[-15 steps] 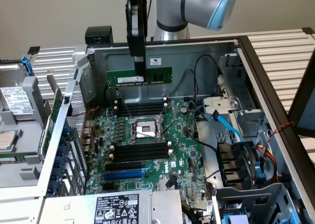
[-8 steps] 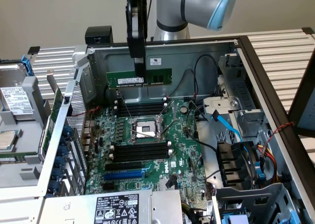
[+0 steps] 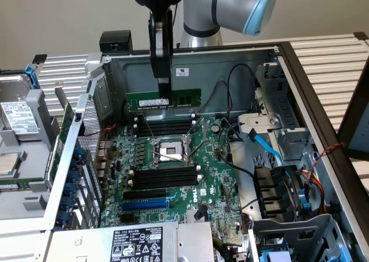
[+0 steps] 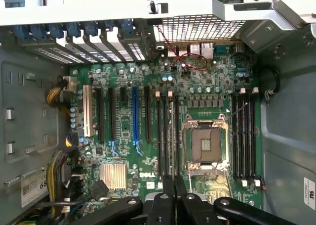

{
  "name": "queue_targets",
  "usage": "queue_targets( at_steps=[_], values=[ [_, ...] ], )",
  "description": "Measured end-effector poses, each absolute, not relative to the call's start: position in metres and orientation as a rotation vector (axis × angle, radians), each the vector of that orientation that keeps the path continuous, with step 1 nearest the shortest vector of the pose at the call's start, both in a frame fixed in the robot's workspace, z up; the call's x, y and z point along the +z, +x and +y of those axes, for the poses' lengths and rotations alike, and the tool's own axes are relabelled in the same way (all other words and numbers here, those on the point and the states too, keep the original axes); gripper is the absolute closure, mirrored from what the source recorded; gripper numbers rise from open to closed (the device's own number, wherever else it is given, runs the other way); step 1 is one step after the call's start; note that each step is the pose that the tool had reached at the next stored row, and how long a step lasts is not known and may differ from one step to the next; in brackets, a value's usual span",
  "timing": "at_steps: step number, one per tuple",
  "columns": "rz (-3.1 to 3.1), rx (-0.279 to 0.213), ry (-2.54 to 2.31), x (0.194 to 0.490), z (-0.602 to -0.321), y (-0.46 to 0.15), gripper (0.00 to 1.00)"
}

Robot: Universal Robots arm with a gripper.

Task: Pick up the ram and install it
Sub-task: 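Insert the ram into the slot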

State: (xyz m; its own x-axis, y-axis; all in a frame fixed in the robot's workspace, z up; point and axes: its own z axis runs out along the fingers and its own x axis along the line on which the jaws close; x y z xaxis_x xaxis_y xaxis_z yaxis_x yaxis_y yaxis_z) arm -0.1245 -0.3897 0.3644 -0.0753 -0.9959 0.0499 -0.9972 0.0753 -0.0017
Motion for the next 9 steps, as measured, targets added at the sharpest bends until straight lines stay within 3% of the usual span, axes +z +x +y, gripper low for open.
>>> queue_targets(
  at_steps=[9],
  values=[
    [-2.28, 0.045, 2.115, 0.348, -0.39, -0.125, 0.88]
  ],
)
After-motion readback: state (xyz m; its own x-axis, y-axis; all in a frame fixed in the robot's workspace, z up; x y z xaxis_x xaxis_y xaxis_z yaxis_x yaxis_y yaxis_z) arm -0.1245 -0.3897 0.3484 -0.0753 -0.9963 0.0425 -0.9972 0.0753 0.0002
